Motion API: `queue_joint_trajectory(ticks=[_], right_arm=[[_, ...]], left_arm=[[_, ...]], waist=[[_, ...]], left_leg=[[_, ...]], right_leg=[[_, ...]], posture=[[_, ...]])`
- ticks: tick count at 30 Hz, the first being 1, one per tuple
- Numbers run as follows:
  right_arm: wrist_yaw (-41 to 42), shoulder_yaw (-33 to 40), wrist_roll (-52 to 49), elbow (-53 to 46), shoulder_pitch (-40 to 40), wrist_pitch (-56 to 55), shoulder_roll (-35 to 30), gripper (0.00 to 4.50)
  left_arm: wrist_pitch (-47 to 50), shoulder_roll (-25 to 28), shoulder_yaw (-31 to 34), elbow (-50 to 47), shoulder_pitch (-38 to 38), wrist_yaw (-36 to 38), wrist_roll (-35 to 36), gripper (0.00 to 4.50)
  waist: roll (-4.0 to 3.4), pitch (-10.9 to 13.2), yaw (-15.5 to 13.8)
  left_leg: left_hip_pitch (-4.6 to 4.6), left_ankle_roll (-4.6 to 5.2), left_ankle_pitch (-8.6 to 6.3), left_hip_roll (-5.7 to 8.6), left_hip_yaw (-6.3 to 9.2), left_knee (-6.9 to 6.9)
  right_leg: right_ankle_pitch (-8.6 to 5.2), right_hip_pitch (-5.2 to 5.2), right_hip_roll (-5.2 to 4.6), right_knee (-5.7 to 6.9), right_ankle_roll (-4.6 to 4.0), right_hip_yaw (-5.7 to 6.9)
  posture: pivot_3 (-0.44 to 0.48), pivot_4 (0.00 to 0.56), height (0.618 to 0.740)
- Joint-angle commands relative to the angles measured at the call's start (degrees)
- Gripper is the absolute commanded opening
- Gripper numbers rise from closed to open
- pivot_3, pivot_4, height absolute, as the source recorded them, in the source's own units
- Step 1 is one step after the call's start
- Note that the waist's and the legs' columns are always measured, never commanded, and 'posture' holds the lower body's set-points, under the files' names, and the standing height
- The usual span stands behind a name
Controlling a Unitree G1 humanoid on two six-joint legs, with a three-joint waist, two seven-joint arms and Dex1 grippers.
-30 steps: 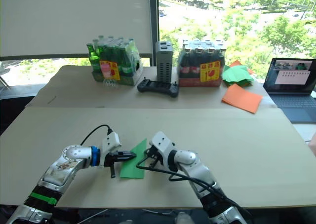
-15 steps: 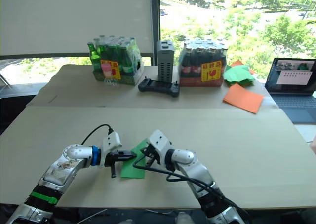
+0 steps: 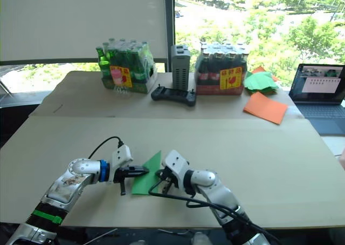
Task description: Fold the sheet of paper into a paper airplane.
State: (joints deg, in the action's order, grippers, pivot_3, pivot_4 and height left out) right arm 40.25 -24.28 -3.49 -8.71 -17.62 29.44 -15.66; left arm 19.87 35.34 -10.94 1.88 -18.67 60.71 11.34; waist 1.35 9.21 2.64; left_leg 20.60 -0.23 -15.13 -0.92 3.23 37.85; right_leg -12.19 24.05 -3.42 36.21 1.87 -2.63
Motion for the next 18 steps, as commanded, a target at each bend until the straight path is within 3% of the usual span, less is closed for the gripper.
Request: queue_joint_trajectory(ticks=[1,18], right_arm=[[2.02,-3.38,0.15,-0.26,1.76,3.96,-1.58,0.00],[6.47,-7.70,-2.28,-8.22,2.73,13.48,-7.64,0.00]], left_arm=[[0.45,0.40,-1.42,1.04,0.68,0.10,-1.40,0.02],[-0.01,0.36,-1.86,1.74,0.04,0.23,-1.81,0.02]], waist=[[0.00,0.00,-0.01],[0.01,-0.02,-0.12]], left_leg=[[0.00,0.00,0.00,0.00,0.00,0.00],[-0.02,0.00,0.00,0.00,0.00,0.00]], right_leg=[[-0.01,0.00,0.00,0.00,0.03,0.00],[-0.06,-0.04,0.00,-0.04,0.10,0.00]], posture=[[0.000,0.150,0.740],[0.000,0.150,0.740]])
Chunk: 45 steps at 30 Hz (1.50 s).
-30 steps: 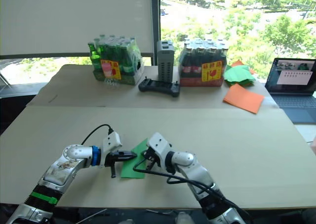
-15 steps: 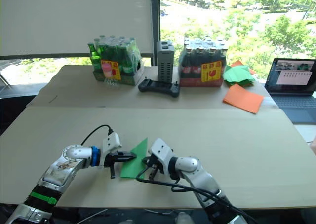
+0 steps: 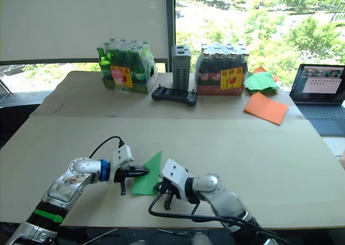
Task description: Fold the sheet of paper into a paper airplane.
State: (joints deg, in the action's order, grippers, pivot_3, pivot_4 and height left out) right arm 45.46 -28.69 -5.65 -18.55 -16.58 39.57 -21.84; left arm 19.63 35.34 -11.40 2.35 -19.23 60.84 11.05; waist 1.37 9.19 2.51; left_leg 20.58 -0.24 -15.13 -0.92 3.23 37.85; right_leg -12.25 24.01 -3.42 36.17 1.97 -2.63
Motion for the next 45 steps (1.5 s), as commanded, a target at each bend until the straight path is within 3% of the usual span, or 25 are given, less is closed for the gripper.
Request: queue_joint_trajectory(ticks=[1,10,14,19,20,23,27,29,38,45], right_arm=[[1.42,-3.54,-0.17,1.46,1.60,3.46,-1.64,0.00],[0.46,-2.91,0.12,1.10,0.83,-0.05,-1.54,0.00],[-0.80,6.58,-5.82,-2.21,0.17,-3.53,2.27,0.00],[-2.53,15.40,-11.77,-8.23,-0.44,0.06,2.58,0.00],[-2.90,16.58,-12.55,-9.51,-0.34,0.95,2.11,0.00],[-4.31,17.04,-11.88,-10.96,0.23,1.57,0.49,0.00],[-6.12,16.96,-11.75,-10.32,0.63,1.46,0.18,0.00],[-6.73,17.00,-11.82,-10.03,0.75,1.32,0.26,0.00],[-10.16,16.55,-10.65,-8.28,1.07,1.15,0.20,0.00],[-11.91,17.89,-11.87,-9.05,0.12,2.52,0.73,0.00]], left_arm=[[0.22,0.38,-1.41,1.29,0.59,0.11,-1.55,0.02],[-0.28,0.45,-0.77,1.56,0.47,-0.08,-1.51,0.02],[0.60,0.57,2.67,0.94,-0.72,-0.44,1.13,0.02],[-0.62,5.61,6.65,4.00,-5.09,3.51,2.85,0.02],[-1.79,6.83,6.89,5.87,-7.23,4.71,2.61,0.53],[-8.78,9.03,4.80,11.05,-12.64,9.71,0.56,1.50],[-23.72,8.78,0.31,19.74,-17.32,13.35,-5.75,2.85],[-29.18,7.39,-0.30,23.18,-19.77,16.27,-5.53,3.52],[-61.38,-2.85,-4.73,44.95,-33.99,29.84,-6.71,3.52],[-73.53,-4.59,-10.79,54.25,-37.91,31.66,-9.42,3.52]], waist=[[0.00,0.00,0.01],[0.00,0.00,0.03],[0.02,0.04,0.07],[0.04,0.11,0.00],[0.05,0.13,-0.07],[0.06,0.13,-0.46],[0.06,0.13,-0.54],[0.07,0.14,-0.44],[0.16,0.19,-1.05],[0.19,0.21,-0.06]], left_leg=[[0.00,0.00,0.00,0.00,0.00,0.00],[-0.01,0.00,0.00,0.00,0.00,0.00],[0.04,0.00,0.00,-0.01,0.00,0.00],[0.30,-0.01,0.01,-0.01,0.05,0.01],[0.34,-0.01,0.01,-0.01,0.09,0.01],[0.50,-0.01,0.01,0.00,0.14,0.01],[0.52,-0.01,0.01,0.06,0.05,0.01],[0.56,-0.01,0.01,0.06,0.05,0.01],[0.62,0.00,0.00,0.07,0.05,0.10],[0.61,0.05,-0.01,0.05,0.08,0.10]], right_leg=[[-0.01,0.00,0.00,0.00,0.02,0.00],[-0.04,0.00,0.00,0.00,0.07,0.00],[-0.07,0.05,0.01,0.01,0.12,0.00],[0.06,0.31,0.01,0.01,-0.08,0.02],[0.07,0.33,0.01,0.03,-0.11,0.07],[0.08,0.40,0.00,-0.05,-0.11,0.18],[0.06,0.36,-0.08,-0.17,-0.09,0.13],[0.06,0.38,-0.07,-0.18,-0.09,0.14],[0.07,0.36,-0.05,-0.16,-0.10,0.14],[0.07,0.39,-0.02,-0.10,-0.09,0.12]], posture=[[0.000,0.150,0.740],[0.000,0.150,0.740],[0.000,0.150,0.740],[0.000,0.150,0.740],[0.000,0.150,0.740],[0.000,0.150,0.740],[0.000,0.150,0.740],[0.000,0.150,0.740],[0.000,0.150,0.740],[0.000,0.150,0.740]])
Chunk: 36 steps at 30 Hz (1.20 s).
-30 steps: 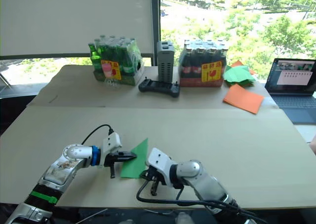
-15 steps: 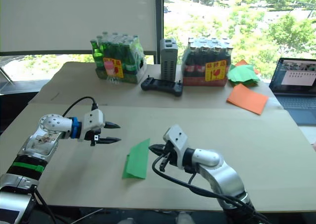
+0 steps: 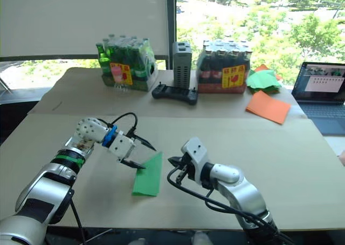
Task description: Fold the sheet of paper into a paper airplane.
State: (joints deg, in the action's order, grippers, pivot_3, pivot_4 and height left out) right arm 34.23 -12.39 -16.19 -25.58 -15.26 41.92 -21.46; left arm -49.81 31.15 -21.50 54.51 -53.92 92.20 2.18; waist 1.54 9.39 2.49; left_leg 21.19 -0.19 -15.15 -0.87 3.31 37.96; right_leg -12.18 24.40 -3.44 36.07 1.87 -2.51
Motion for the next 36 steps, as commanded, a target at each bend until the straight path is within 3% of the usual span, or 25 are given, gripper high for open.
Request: queue_joint_trajectory(ticks=[1,9,21,29,36], right_arm=[[-0.88,1.77,-1.34,-1.89,-1.38,0.21,0.32,0.00],[-2.04,1.99,-1.65,-1.40,-1.35,0.18,-0.04,0.00],[-3.04,1.04,-1.50,-2.17,-0.14,0.19,0.23,0.00],[-4.26,0.64,-1.58,-3.37,1.13,0.53,0.49,0.00],[-4.70,0.62,-1.71,-3.83,1.44,0.76,0.26,0.00]], left_arm=[[-5.30,-0.83,-0.92,3.37,-4.05,0.30,-1.08,3.52],[-1.41,-1.73,0.56,8.80,-10.99,0.30,0.00,3.52],[-11.97,-0.29,-1.88,15.52,-14.36,-5.28,-13.03,3.52],[-17.96,-3.27,-1.63,16.03,-13.81,-7.13,-13.92,3.52],[-19.68,-3.20,-2.50,16.42,-13.12,-6.90,-15.07,1.35]], waist=[[0.02,0.01,-0.10],[0.03,0.02,-0.08],[0.03,0.02,-0.32],[0.03,0.02,-0.09],[0.03,0.02,-0.01]], left_leg=[[0.01,0.00,0.00,0.01,0.00,0.02],[0.08,0.02,-0.01,0.02,0.03,0.17],[0.10,0.03,-0.02,0.02,0.03,0.20],[0.10,0.03,-0.02,0.02,0.03,0.22],[0.08,0.03,-0.02,0.02,0.04,0.25]], right_leg=[[0.00,0.00,0.00,0.02,0.00,0.00],[0.00,-0.02,-0.01,0.01,0.06,0.01],[0.00,-0.02,0.00,0.02,0.06,0.02],[0.01,-0.02,0.00,0.03,0.06,0.01],[0.01,-0.02,0.01,0.09,0.06,0.01]], posture=[[0.000,0.150,0.740],[0.000,0.150,0.740],[0.000,0.150,0.740],[0.000,0.150,0.740],[0.000,0.150,0.740]])
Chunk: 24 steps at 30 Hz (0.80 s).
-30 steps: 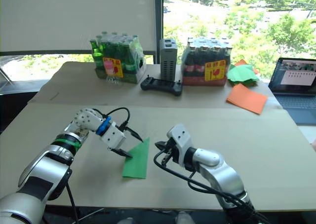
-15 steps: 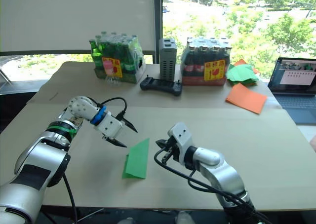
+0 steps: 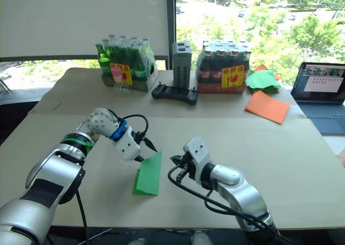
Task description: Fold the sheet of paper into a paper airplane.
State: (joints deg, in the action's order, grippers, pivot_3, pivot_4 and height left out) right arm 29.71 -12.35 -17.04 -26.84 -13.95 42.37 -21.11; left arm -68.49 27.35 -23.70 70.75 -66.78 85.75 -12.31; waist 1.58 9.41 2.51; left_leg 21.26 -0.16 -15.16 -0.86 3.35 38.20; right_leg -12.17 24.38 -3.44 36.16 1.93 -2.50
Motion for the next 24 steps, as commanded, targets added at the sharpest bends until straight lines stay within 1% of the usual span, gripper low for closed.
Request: queue_joint_trajectory(ticks=[1,4,7,9,10,12,13,15,19,21,23,24], right_arm=[[-0.18,0.61,-0.83,-2.50,0.10,0.27,-0.10,0.00],[-0.16,0.52,-0.63,-2.10,-0.16,0.11,-0.05,0.00],[-0.42,0.64,-0.52,-1.88,-0.44,0.04,0.17,0.00],[-0.95,1.31,-0.25,-1.55,-0.84,-0.22,0.24,0.00],[-1.26,1.76,-0.04,-1.36,-1.07,-0.47,0.18,0.00],[-2.03,2.96,0.26,-1.51,-1.38,-0.72,-0.14,0.00],[-2.25,3.75,0.06,-1.83,-1.53,-0.60,-0.36,0.00],[-2.91,6.50,-1.05,-2.60,-2.63,-0.22,-0.28,0.00],[-2.31,8.78,-2.31,-3.66,-3.65,-1.08,-0.30,0.00],[-1.39,8.46,-2.05,-3.59,-3.74,-2.08,-0.88,0.00],[-0.53,7.79,-1.87,-3.12,-3.87,-2.83,-1.35,0.00],[0.28,7.20,-1.58,-2.73,-3.88,-3.42,-1.83,0.00]], left_arm=[[-1.16,0.70,-0.52,0.15,-0.20,-0.82,-1.04,1.02],[0.32,0.46,0.06,-0.15,0.64,0.73,0.05,0.04],[2.26,0.49,1.19,-0.97,2.08,2.44,2.07,0.01],[9.38,1.38,2.51,-1.59,3.09,1.34,2.31,0.01],[13.59,1.97,3.38,-2.12,3.73,2.23,3.28,0.01],[22.80,2.31,6.85,-5.29,5.33,3.52,7.58,0.01],[27.87,2.30,8.68,-8.12,6.33,3.21,9.85,0.01],[39.15,3.53,11.20,-17.82,10.29,1.51,12.83,0.01],[58.41,5.60,12.46,-40.04,21.52,-5.43,12.69,0.01],[65.84,5.45,12.30,-49.53,26.59,-8.08,13.14,0.01],[71.65,4.92,11.98,-56.01,30.19,-9.69,14.08,0.01],[71.73,4.84,11.53,-57.66,31.51,-11.06,13.09,0.26]], waist=[[0.00,0.00,-0.05],[0.00,0.00,-0.04],[0.00,0.00,0.03],[0.00,0.00,0.06],[0.00,0.00,0.11],[0.00,0.00,0.21],[0.00,0.00,0.14],[-0.01,0.00,0.07],[-0.04,-0.01,0.21],[-0.04,-0.01,0.09],[-0.04,0.00,0.01],[-0.04,0.00,-0.04]], left_leg=[[0.01,0.00,0.00,0.00,0.00,0.01],[0.01,0.00,0.00,0.00,0.00,0.02],[0.00,0.00,0.00,0.00,0.00,0.02],[0.00,0.00,0.00,-0.01,0.00,0.02],[0.00,0.00,0.00,0.00,0.00,0.02],[0.00,0.00,0.00,-0.01,0.01,0.04],[0.00,0.00,0.00,-0.01,0.02,0.04],[0.01,0.00,0.00,-0.01,0.03,0.05],[0.00,0.00,0.00,-0.03,0.04,0.06],[-0.05,0.00,0.00,-0.05,0.05,0.05],[-0.04,0.00,0.00,-0.04,0.05,0.05],[-0.04,0.00,0.00,-0.04,0.03,0.08]], right_leg=[[0.00,0.00,0.00,0.00,0.00,0.00],[0.00,0.00,0.00,0.00,0.00,0.00],[0.00,0.00,0.00,0.01,0.00,0.00],[0.00,0.00,0.00,0.02,0.00,0.00],[0.00,0.00,0.00,0.03,0.00,0.00],[0.00,0.00,0.00,0.05,0.00,0.00],[0.00,0.00,0.01,0.06,0.00,0.01],[0.00,0.01,0.00,0.06,0.00,0.01],[0.00,0.01,0.00,0.08,0.00,-0.01],[0.00,0.00,0.01,0.10,0.00,-0.01],[0.00,0.01,0.01,0.10,-0.01,-0.01],[0.00,0.00,0.00,0.13,0.00,-0.02]], posture=[[0.000,0.150,0.740],[0.000,0.150,0.740],[0.000,0.150,0.740],[0.000,0.150,0.740],[0.000,0.150,0.740],[0.000,0.150,0.740],[0.000,0.150,0.740],[0.000,0.150,0.740],[0.000,0.150,0.740],[0.000,0.150,0.740],[0.000,0.150,0.740],[0.000,0.150,0.740]])
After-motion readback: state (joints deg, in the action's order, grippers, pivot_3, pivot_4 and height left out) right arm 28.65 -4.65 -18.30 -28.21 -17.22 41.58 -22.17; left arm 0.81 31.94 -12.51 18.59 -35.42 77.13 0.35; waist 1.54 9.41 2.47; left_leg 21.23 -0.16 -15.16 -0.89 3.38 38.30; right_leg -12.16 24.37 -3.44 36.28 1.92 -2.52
